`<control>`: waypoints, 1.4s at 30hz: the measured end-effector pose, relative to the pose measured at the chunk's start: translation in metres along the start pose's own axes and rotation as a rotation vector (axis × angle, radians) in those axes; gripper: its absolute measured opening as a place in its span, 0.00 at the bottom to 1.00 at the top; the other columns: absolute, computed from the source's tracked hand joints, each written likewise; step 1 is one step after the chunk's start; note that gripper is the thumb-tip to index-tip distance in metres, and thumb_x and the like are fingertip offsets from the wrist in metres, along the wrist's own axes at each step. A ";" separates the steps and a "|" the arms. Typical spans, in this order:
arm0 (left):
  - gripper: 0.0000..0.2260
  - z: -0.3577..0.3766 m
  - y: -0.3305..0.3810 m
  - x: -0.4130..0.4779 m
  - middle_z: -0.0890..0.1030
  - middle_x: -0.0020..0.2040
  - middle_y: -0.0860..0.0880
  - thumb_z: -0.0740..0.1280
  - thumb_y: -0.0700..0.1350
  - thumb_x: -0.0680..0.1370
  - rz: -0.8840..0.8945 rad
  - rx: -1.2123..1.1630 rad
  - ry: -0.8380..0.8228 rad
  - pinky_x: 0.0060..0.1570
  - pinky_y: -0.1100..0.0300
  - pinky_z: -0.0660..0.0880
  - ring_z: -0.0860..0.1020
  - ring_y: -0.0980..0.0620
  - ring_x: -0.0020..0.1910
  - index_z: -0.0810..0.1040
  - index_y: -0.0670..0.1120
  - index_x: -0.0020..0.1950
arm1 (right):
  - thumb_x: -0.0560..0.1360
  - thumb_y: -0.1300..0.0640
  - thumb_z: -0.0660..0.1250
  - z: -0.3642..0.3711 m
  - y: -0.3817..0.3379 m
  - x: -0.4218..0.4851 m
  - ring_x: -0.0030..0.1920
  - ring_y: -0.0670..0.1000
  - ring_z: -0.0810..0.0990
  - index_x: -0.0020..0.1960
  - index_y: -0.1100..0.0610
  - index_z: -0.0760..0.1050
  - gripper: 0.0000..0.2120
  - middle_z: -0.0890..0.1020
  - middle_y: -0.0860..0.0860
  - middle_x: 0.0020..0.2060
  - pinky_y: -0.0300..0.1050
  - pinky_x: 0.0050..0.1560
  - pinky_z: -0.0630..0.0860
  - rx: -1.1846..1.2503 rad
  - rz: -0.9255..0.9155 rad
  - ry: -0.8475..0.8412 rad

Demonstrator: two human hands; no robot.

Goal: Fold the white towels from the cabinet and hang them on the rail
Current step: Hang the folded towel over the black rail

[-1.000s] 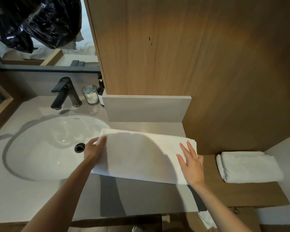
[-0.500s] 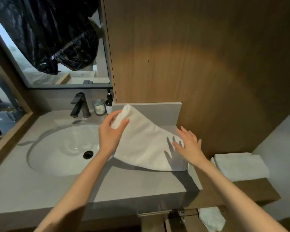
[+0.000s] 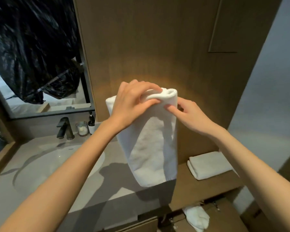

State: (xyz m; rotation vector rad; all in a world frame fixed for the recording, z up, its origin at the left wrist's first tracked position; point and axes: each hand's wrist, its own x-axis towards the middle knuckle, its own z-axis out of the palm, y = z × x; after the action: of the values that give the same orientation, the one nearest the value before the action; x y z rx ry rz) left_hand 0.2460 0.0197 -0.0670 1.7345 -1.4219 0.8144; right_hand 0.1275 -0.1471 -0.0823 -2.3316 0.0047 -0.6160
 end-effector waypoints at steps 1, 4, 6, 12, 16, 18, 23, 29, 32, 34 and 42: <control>0.09 0.000 0.009 0.006 0.81 0.53 0.60 0.67 0.54 0.77 0.029 -0.022 0.003 0.47 0.54 0.63 0.73 0.58 0.45 0.81 0.54 0.54 | 0.79 0.47 0.61 -0.010 -0.003 -0.006 0.53 0.39 0.78 0.55 0.39 0.72 0.06 0.78 0.35 0.50 0.31 0.46 0.76 0.021 -0.007 0.024; 0.09 0.009 0.031 0.020 0.81 0.53 0.60 0.67 0.54 0.77 0.074 -0.091 0.010 0.47 0.51 0.65 0.72 0.59 0.44 0.81 0.53 0.54 | 0.78 0.49 0.63 -0.040 -0.008 -0.022 0.51 0.36 0.77 0.58 0.47 0.74 0.09 0.79 0.39 0.49 0.25 0.43 0.73 0.009 -0.009 0.089; 0.08 0.021 0.046 0.031 0.81 0.52 0.59 0.68 0.53 0.77 0.078 -0.143 0.006 0.47 0.48 0.67 0.72 0.59 0.43 0.81 0.52 0.54 | 0.78 0.50 0.65 -0.062 -0.006 -0.033 0.51 0.37 0.77 0.59 0.50 0.75 0.11 0.79 0.41 0.49 0.24 0.42 0.74 0.004 0.012 0.121; 0.11 0.067 0.101 0.075 0.81 0.51 0.60 0.66 0.56 0.78 0.175 -0.138 -0.036 0.50 0.51 0.64 0.72 0.59 0.44 0.80 0.53 0.56 | 0.78 0.50 0.65 -0.127 0.012 -0.071 0.49 0.44 0.79 0.60 0.54 0.77 0.13 0.80 0.45 0.50 0.29 0.41 0.74 -0.013 0.083 0.271; 0.13 0.101 0.139 0.109 0.82 0.50 0.56 0.66 0.58 0.77 0.207 -0.040 0.058 0.53 0.57 0.63 0.72 0.60 0.46 0.81 0.52 0.56 | 0.79 0.52 0.65 -0.176 0.029 -0.082 0.46 0.45 0.79 0.59 0.56 0.78 0.12 0.80 0.46 0.47 0.31 0.41 0.72 -0.009 0.066 0.361; 0.14 0.118 0.154 0.124 0.82 0.54 0.56 0.66 0.58 0.77 0.170 -0.005 0.144 0.56 0.54 0.63 0.75 0.57 0.52 0.80 0.52 0.57 | 0.79 0.52 0.65 -0.204 0.038 -0.084 0.44 0.45 0.78 0.57 0.56 0.78 0.11 0.80 0.46 0.45 0.34 0.40 0.71 -0.016 0.041 0.397; 0.29 0.154 0.191 0.162 0.62 0.76 0.51 0.64 0.65 0.73 -0.192 0.028 0.292 0.69 0.47 0.52 0.60 0.50 0.74 0.66 0.57 0.72 | 0.79 0.50 0.64 -0.280 0.053 -0.080 0.40 0.45 0.76 0.53 0.56 0.78 0.10 0.78 0.45 0.40 0.39 0.39 0.69 -0.023 -0.002 0.454; 0.48 0.171 0.226 0.206 0.62 0.75 0.46 0.68 0.61 0.71 -0.641 -0.493 0.079 0.69 0.50 0.62 0.66 0.51 0.68 0.39 0.50 0.78 | 0.80 0.52 0.63 -0.363 0.052 -0.066 0.33 0.41 0.71 0.42 0.51 0.73 0.08 0.73 0.43 0.33 0.36 0.34 0.65 -0.049 -0.098 0.511; 0.42 0.177 0.229 0.230 0.69 0.70 0.49 0.67 0.62 0.73 -0.724 -0.544 -0.016 0.64 0.54 0.68 0.72 0.51 0.64 0.50 0.46 0.78 | 0.80 0.56 0.63 -0.392 0.045 -0.051 0.27 0.37 0.70 0.40 0.51 0.72 0.10 0.72 0.45 0.32 0.28 0.28 0.64 -0.001 -0.160 0.566; 0.39 0.179 0.229 0.242 0.73 0.67 0.53 0.67 0.66 0.70 -0.633 -0.574 -0.119 0.61 0.58 0.72 0.74 0.54 0.61 0.63 0.47 0.73 | 0.80 0.58 0.63 -0.410 0.041 -0.038 0.24 0.37 0.68 0.37 0.51 0.71 0.12 0.71 0.46 0.30 0.28 0.26 0.63 0.044 -0.185 0.609; 0.17 0.174 0.220 0.330 0.82 0.52 0.52 0.73 0.56 0.70 -0.453 -0.605 0.021 0.48 0.58 0.78 0.81 0.53 0.51 0.78 0.50 0.56 | 0.81 0.53 0.62 -0.478 0.032 0.042 0.33 0.42 0.75 0.48 0.53 0.75 0.06 0.77 0.47 0.36 0.32 0.27 0.70 0.203 -0.218 0.667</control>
State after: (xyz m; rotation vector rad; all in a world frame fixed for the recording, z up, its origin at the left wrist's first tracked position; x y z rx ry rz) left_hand 0.0940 -0.3227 0.1502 1.4683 -1.0479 0.1306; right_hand -0.0367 -0.4858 0.2166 -1.8505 -0.0053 -1.4075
